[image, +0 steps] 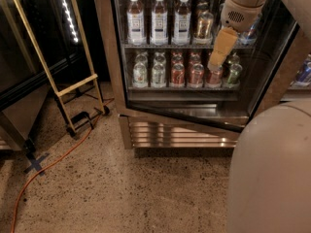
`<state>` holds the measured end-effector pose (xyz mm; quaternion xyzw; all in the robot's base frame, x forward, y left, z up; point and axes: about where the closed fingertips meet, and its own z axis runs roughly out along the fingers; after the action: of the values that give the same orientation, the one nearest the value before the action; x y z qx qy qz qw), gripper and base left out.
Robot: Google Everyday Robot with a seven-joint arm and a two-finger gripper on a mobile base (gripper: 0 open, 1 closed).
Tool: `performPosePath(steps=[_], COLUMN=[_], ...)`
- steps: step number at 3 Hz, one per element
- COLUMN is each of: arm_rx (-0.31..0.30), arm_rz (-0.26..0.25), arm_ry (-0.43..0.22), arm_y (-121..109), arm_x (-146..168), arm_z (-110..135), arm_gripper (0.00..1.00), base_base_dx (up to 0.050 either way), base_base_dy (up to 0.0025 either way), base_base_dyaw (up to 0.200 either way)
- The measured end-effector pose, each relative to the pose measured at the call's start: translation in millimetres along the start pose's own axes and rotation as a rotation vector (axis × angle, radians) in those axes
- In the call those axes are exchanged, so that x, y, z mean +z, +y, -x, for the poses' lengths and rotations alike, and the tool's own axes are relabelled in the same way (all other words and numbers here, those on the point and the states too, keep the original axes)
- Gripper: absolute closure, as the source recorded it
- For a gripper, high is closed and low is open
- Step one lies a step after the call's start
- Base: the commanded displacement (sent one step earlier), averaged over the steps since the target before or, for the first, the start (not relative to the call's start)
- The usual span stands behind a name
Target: Close left fridge door
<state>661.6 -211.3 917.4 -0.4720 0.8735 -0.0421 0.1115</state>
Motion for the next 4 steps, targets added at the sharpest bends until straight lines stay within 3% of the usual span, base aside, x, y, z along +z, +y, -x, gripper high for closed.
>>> performPosePath(steps=[3, 4], arm_rx=[0.000, 0.000], arm_rz=[0.000, 0.000], arm_ry=[0.000, 0.000], arm_y=[0.0, 0.0], arm_x=[0.0, 0.0], arm_z=[0.0, 0.0], arm_gripper=[0.00, 0.00], base_base_dx=[0.049, -0.046], base_base_dy=[0.00000, 0.00000], base_base_dyaw=[0.000, 0.000])
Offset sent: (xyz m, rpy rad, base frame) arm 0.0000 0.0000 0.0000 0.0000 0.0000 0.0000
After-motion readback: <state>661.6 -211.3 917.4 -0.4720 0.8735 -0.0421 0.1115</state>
